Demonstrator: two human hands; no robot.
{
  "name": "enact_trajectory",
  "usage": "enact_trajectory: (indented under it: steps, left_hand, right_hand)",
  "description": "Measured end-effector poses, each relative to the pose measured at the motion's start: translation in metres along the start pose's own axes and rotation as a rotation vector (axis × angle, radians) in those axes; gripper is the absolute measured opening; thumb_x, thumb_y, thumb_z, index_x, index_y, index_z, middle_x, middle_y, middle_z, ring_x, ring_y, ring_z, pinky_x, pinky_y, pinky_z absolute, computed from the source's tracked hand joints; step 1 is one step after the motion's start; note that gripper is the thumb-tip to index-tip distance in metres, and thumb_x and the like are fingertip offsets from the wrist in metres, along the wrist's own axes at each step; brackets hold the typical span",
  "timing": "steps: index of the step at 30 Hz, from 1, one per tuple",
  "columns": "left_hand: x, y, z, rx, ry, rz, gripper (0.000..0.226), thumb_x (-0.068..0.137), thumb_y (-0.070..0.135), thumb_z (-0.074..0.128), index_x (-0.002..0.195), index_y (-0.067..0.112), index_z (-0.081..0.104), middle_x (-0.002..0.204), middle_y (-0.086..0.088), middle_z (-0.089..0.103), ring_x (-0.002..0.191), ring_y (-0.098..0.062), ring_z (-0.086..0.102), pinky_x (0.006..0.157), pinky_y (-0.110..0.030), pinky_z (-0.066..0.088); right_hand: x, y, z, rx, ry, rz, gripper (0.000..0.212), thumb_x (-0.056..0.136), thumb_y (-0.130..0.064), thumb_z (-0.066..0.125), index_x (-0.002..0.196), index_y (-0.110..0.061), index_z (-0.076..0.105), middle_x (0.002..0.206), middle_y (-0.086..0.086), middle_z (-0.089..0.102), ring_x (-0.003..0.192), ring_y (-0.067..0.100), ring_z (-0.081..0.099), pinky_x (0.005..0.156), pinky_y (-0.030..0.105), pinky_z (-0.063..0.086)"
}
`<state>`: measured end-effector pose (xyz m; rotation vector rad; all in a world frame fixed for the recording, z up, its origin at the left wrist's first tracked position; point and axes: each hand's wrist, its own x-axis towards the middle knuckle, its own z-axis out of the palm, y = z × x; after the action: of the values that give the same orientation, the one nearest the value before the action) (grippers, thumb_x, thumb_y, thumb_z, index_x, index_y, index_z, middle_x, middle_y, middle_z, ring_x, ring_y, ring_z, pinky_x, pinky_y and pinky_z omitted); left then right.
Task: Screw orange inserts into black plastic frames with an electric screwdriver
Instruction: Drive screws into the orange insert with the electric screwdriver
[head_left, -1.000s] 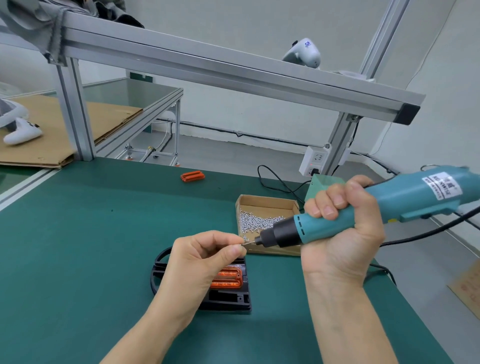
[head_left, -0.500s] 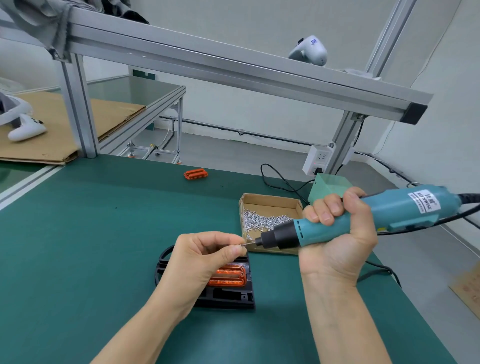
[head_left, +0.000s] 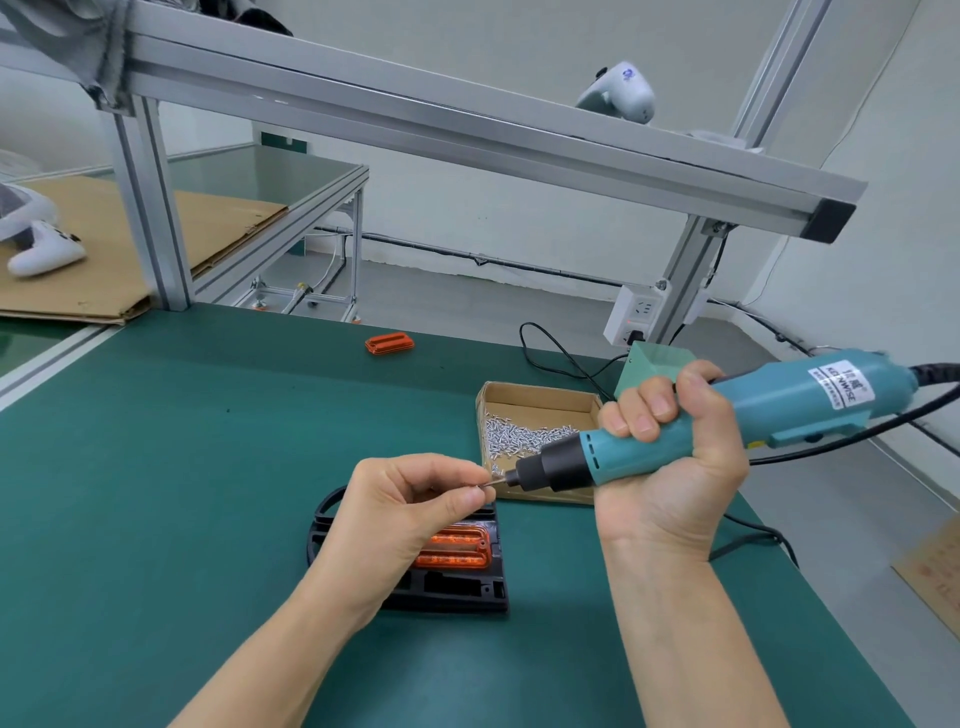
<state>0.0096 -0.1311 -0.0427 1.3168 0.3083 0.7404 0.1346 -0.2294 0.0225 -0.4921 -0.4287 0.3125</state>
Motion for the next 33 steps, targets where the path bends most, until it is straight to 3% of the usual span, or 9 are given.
enact_trajectory:
  steps: [3,5,9,13,16,25,33]
  left_hand:
    - [0.0,-0.001,-0.003,0.079,-0.039,-0.016,0.039,0.063,0.009,0.079,0.095,0.03,0.076,0.093,-0.003,0.075,0.085,-0.012,0.067,0.075,-0.02,0.053]
    - [0.0,-0.003,-0.009,0.27,-0.049,0.016,0.052,0.067,0.005,0.082,0.109,0.034,0.07,0.105,0.01,0.071,0.097,-0.005,0.061,0.087,-0.021,0.048]
    - [-0.002,-0.008,-0.029,0.665,-0.049,0.026,0.054,0.067,0.033,0.081,0.115,0.046,0.059,0.116,0.03,0.058,0.116,0.009,0.046,0.101,-0.021,0.033]
    - [-0.007,-0.022,-0.031,1.171,-0.282,0.119,0.056,0.064,0.055,0.064,0.118,0.044,0.056,0.118,0.039,0.043,0.13,0.007,0.026,0.11,-0.015,0.003]
    - [-0.008,-0.034,-0.031,1.376,-0.372,0.127,0.053,0.072,0.058,0.059,0.124,0.05,0.052,0.134,0.037,0.036,0.137,0.005,0.011,0.111,-0.027,-0.013]
    - [-0.007,-0.041,-0.033,1.435,-0.419,0.206,0.049,0.078,0.056,0.051,0.127,0.051,0.051,0.144,0.029,0.034,0.142,-0.002,0.005,0.105,-0.03,-0.028]
    - [-0.008,-0.042,-0.033,1.434,-0.42,0.204,0.049,0.079,0.056,0.051,0.127,0.051,0.05,0.145,0.029,0.033,0.142,-0.001,0.004,0.108,-0.034,-0.024]
  right_hand:
    - [0.003,0.0,-0.002,-0.007,-0.012,0.011,0.012,0.076,-0.013,0.051,0.074,-0.024,0.048,0.054,-0.008,0.036,0.042,0.006,0.034,0.045,0.019,0.034]
    - [0.005,-0.001,-0.005,-0.022,-0.031,0.019,0.013,0.077,-0.012,0.051,0.073,-0.024,0.049,0.054,-0.008,0.037,0.042,0.006,0.035,0.044,0.019,0.035]
    - [0.011,0.003,-0.013,-0.106,-0.083,0.054,0.015,0.078,-0.008,0.051,0.074,-0.023,0.051,0.054,-0.006,0.038,0.042,0.007,0.036,0.045,0.02,0.035]
    - [0.015,0.015,-0.024,-0.205,-0.124,0.127,0.017,0.076,-0.005,0.053,0.075,-0.022,0.053,0.055,-0.005,0.038,0.041,0.009,0.037,0.045,0.02,0.035]
    - [0.018,0.023,-0.029,-0.284,-0.16,0.146,0.019,0.075,-0.004,0.054,0.073,-0.023,0.055,0.055,-0.004,0.038,0.042,0.01,0.036,0.045,0.02,0.036]
    - [0.02,0.036,-0.029,-0.393,-0.246,0.211,0.019,0.072,-0.005,0.061,0.073,-0.024,0.059,0.054,-0.003,0.041,0.042,0.011,0.038,0.045,0.022,0.038]
    - [0.019,0.041,-0.03,-0.452,-0.258,0.243,0.018,0.074,-0.005,0.058,0.073,-0.024,0.057,0.055,-0.003,0.042,0.042,0.011,0.039,0.045,0.022,0.039]
